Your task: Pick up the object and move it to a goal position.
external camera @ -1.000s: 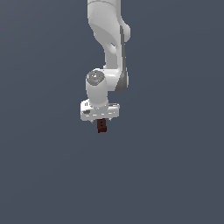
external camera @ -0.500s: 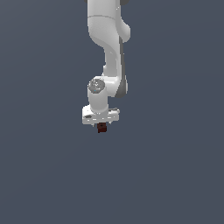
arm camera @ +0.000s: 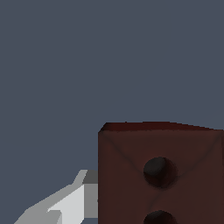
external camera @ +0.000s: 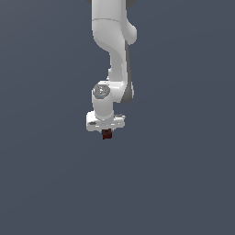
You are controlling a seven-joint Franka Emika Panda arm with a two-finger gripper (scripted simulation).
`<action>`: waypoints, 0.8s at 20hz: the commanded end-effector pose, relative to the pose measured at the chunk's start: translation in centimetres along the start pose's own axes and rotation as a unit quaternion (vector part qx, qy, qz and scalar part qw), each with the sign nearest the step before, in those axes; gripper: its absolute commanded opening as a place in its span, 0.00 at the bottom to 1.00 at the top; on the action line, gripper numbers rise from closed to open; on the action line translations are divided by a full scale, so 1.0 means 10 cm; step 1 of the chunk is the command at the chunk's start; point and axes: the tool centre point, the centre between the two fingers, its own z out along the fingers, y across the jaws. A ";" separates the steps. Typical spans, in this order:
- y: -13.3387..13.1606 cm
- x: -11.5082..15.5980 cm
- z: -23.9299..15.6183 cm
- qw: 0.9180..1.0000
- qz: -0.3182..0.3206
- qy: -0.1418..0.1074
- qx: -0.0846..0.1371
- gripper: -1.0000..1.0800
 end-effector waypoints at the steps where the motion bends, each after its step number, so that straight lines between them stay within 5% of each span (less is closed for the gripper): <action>1: 0.00 0.00 0.01 1.000 0.000 0.000 0.000 0.00; 16: 0.02 0.05 -0.44 1.000 0.000 0.000 0.000 0.00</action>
